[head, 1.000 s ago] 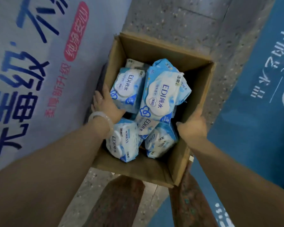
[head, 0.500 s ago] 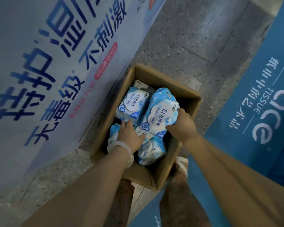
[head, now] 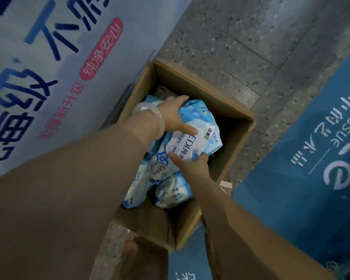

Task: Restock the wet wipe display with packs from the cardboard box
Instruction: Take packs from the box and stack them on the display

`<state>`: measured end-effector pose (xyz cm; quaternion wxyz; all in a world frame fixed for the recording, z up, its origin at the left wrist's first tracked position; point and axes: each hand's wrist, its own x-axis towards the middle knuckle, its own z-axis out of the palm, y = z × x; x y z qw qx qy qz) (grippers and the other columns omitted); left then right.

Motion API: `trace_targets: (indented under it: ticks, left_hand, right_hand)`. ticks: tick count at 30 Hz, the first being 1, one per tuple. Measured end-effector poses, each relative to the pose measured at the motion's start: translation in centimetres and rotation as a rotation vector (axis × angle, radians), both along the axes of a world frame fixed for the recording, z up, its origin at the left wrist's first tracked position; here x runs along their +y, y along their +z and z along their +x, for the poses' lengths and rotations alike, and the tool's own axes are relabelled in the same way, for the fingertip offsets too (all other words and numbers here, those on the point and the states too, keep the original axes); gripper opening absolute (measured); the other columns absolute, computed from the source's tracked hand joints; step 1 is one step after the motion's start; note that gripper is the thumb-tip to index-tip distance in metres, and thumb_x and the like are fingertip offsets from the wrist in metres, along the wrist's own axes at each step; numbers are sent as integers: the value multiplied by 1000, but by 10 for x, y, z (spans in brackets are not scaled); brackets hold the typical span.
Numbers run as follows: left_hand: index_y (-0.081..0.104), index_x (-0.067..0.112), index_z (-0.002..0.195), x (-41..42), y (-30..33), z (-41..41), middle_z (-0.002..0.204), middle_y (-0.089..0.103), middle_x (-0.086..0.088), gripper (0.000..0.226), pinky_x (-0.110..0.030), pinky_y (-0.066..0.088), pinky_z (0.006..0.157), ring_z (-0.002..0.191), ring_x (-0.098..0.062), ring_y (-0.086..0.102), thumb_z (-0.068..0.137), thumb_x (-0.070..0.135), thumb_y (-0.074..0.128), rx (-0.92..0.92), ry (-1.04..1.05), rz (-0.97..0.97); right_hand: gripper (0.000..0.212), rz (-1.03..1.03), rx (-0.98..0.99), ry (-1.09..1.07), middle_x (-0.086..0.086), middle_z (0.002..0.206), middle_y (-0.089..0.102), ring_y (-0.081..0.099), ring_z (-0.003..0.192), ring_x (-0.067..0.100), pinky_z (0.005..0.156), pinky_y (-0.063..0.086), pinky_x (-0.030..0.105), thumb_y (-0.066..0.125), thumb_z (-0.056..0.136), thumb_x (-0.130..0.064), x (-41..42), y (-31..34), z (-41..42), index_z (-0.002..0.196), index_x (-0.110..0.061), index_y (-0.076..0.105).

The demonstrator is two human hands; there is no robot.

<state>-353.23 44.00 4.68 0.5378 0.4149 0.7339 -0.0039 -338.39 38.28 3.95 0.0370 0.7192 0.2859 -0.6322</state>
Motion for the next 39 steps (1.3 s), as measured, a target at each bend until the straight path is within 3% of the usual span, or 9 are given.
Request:
trace_targets:
  ticks: [4,9,14,18,20,24,29,36,39]
  left_hand:
    - [25,27,145,-6,-20,5,145,40,-5,105,-41,37,110,131,-26,42,61,33,86,-78,-22,-69]
    - [35,25,127,-6,-22,10,128,52,-4,89,-46,46,100,116,-26,52,56,29,89,-105,35,-42]
    - [37,19,126,-8,-1,0,118,52,-1,89,-42,48,96,109,-23,55,55,37,88,-63,142,-61]
    - [40,22,103,-32,37,-16,96,56,5,72,-41,58,75,87,-16,63,53,35,90,-190,605,-92]
    - [42,24,95,-46,62,-19,105,61,-3,83,-51,58,76,91,-24,68,32,39,94,-274,852,-109]
    - [52,18,124,-63,106,-13,117,67,-8,112,-52,57,79,98,-29,69,25,45,95,-402,1057,-135]
    - [65,17,108,-55,210,7,101,74,-7,46,-40,58,81,91,-24,70,68,28,83,-472,1204,8]
    - [51,8,122,-30,329,4,115,68,-17,91,-59,51,88,101,-38,68,46,32,95,-517,1417,305]
    - [52,14,117,-35,381,5,111,70,-15,83,-58,52,88,99,-35,69,47,31,94,-526,1422,397]
  right_hand:
    - [78,-75,62,-169,0,115,56,57,95,18,56,43,25,82,71,-26,3,-12,1,130,-16,34]
    - [88,-169,85,-275,-4,106,54,56,80,10,53,42,26,84,69,-22,6,-18,3,136,-20,27]
    - [83,-170,114,-214,5,119,63,67,90,19,47,53,24,88,62,-21,16,2,5,128,-17,38]
    - [98,-86,132,93,1,113,68,70,96,22,81,59,40,94,26,-49,44,38,8,111,-25,50]
    - [87,-71,162,230,0,109,71,71,95,21,86,58,42,95,33,-45,63,63,9,109,-26,56]
    - [50,-60,187,567,-2,100,72,70,91,17,87,57,38,91,53,-31,102,125,3,92,-27,61]
    - [50,125,176,1020,-8,92,68,65,86,11,80,54,27,90,51,-40,158,225,-25,87,-26,60]
    - [54,455,225,1328,3,101,70,67,92,19,85,56,36,91,50,-36,205,373,-60,94,-18,66]
    - [39,524,238,1453,-6,81,68,64,74,11,69,54,27,90,54,-37,208,430,-72,77,-24,62]
